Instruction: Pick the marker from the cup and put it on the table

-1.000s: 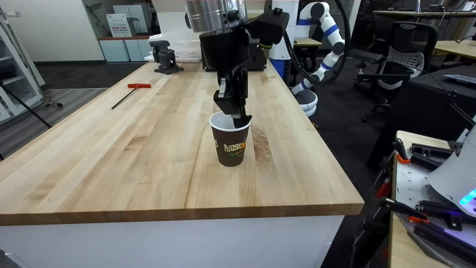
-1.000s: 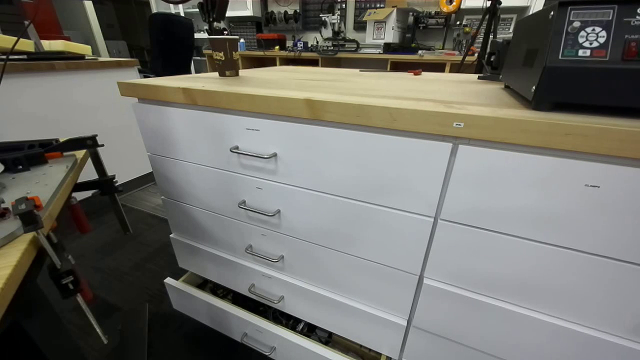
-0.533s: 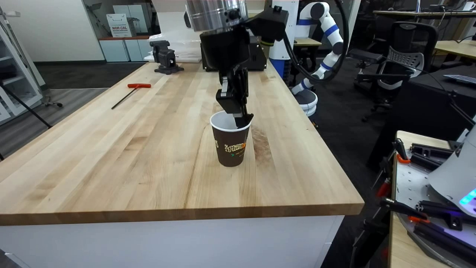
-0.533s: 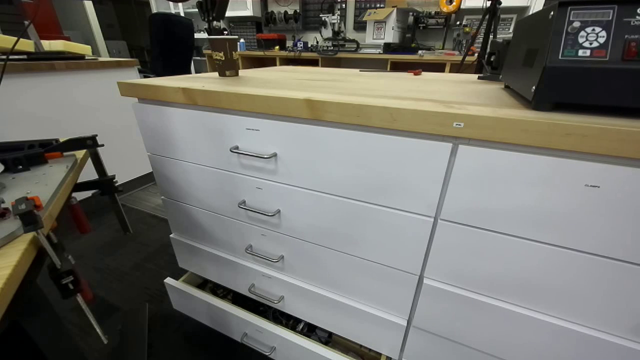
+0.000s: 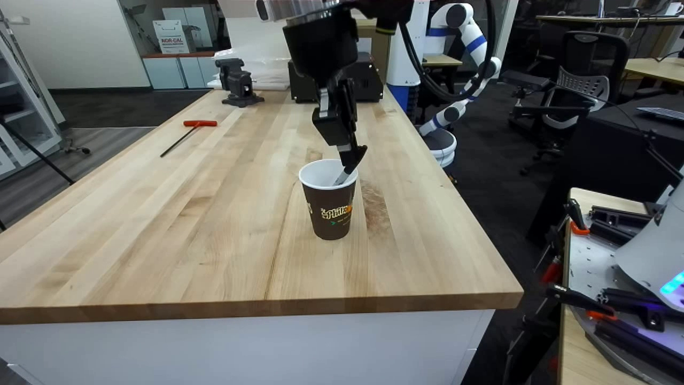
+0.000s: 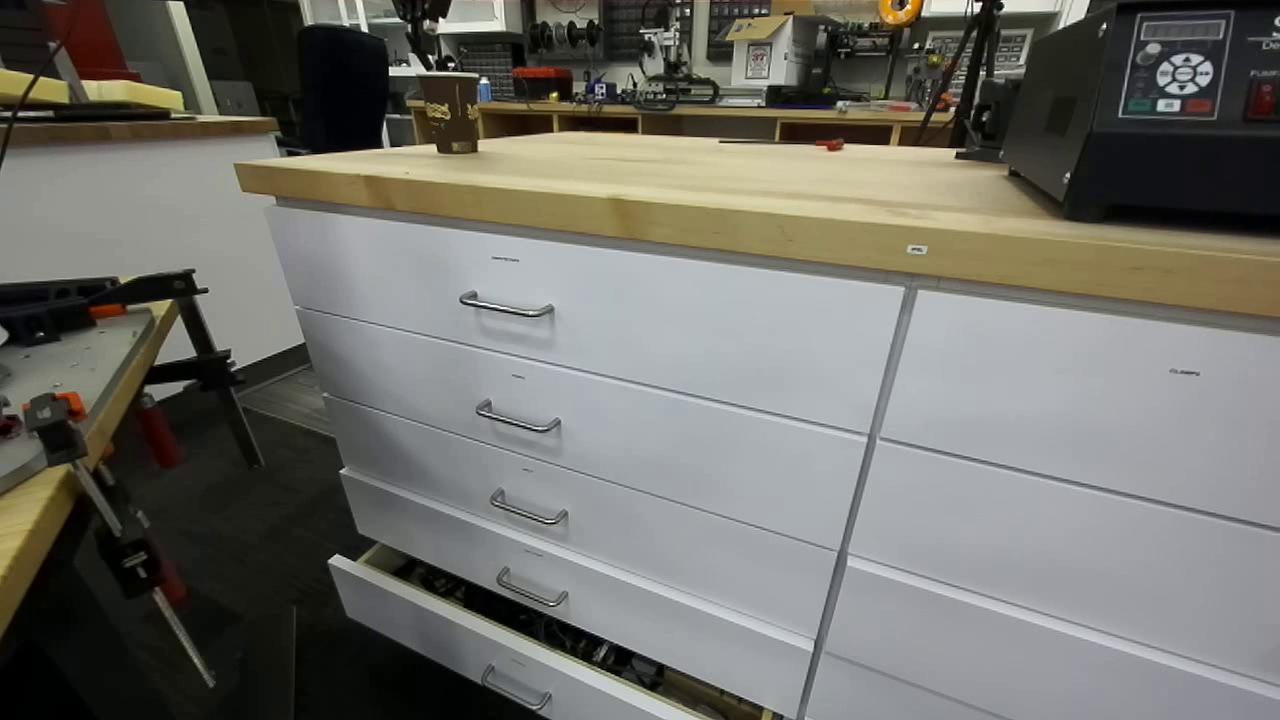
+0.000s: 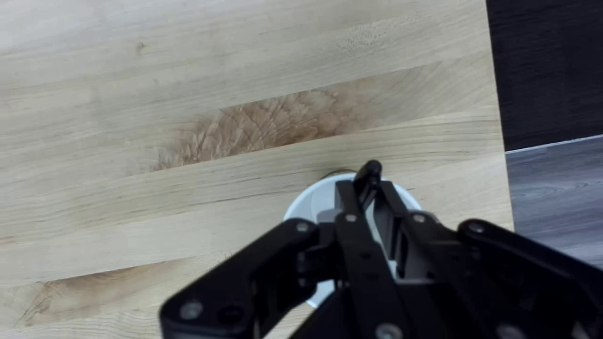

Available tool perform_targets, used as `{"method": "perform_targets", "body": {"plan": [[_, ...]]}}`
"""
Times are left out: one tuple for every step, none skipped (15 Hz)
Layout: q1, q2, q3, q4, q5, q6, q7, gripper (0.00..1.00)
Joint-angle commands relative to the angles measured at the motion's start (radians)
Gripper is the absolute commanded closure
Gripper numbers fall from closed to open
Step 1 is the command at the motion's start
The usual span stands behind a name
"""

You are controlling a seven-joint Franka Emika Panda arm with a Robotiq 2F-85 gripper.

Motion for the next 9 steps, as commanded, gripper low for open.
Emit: {"method": "perform_targets", "body": {"plan": [[0.022,0.014,-0.012,0.079,-0.012,-0.084,-0.032,0.97],[0.023,0.016,-0.012,0.092,-0.015,-0.095,-0.038,0.97],[0.026,0.018,-0.012,0.115,-0.020,-0.116,-0.042,0.97],[0.028,0.019,-0.012,0.134,-0.025,-0.135,-0.047,0.97],[0.030,0.019,-0.011,0.156,-0.027,-0.156,-0.057,0.97],[0.030,0.019,-0.011,0.171,-0.029,-0.173,-0.066,0.97],[0.030,0.015,-0.013,0.191,-0.034,-0.185,-0.071,0.97],[0.030,0.016,-0.014,0.208,-0.039,-0.195,-0.076,0.97],[0.028,0.011,-0.017,0.214,-0.047,-0.185,-0.081,0.97]]}}
